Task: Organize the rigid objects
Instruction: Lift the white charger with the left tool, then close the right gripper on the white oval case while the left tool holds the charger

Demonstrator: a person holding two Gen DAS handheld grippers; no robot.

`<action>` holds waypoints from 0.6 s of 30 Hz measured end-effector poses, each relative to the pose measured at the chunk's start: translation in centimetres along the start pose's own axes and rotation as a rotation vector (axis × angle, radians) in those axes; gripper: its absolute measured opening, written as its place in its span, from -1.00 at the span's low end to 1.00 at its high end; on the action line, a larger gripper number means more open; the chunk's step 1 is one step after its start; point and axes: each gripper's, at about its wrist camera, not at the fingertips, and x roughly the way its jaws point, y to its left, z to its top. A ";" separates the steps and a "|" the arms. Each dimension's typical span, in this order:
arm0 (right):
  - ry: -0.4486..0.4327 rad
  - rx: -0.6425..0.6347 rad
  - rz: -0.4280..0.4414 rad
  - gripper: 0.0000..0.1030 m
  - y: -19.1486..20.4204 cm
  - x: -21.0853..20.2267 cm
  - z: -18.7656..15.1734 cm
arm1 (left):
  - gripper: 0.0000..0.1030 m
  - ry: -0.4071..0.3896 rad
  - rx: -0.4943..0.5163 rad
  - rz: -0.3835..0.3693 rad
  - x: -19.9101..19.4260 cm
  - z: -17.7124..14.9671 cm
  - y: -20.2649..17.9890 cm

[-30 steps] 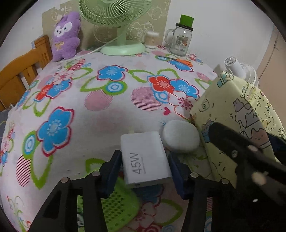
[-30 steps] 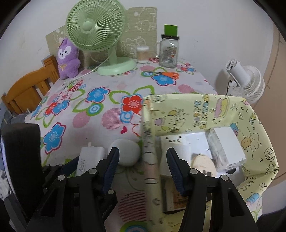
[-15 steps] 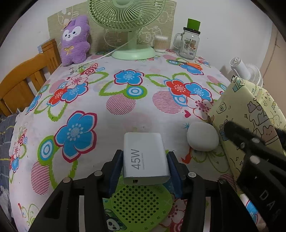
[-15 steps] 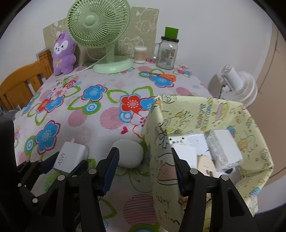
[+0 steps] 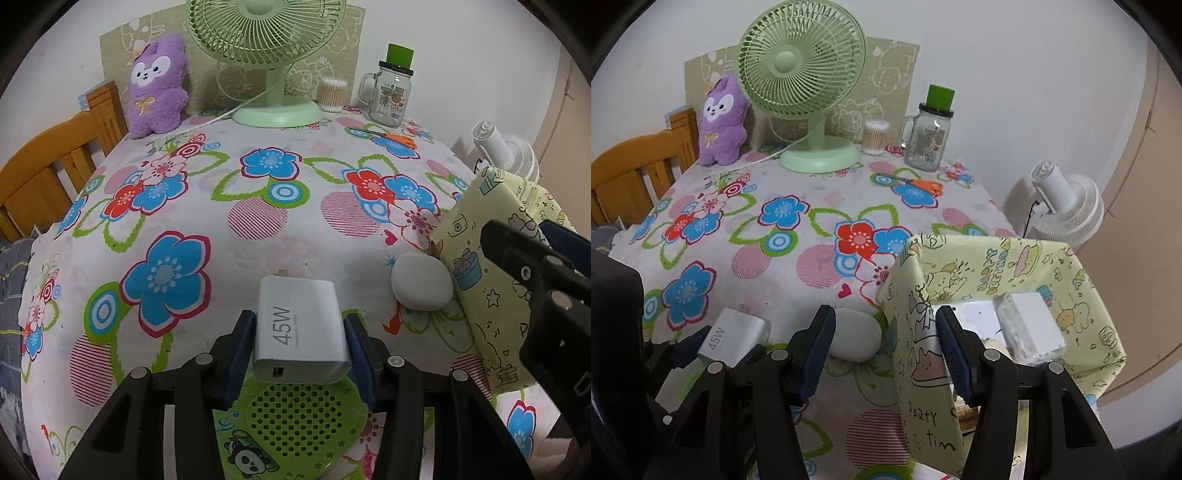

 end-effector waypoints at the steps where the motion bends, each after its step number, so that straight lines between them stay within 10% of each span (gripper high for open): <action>1: -0.007 -0.003 -0.002 0.17 0.1 -0.3 0.1 | -0.03 -0.005 0.001 -0.005 -0.2 0.0 0.0; 18: 0.077 0.009 0.094 0.17 2.6 1.4 -0.7 | -0.04 -0.029 -0.013 0.024 -1.1 -0.4 2.2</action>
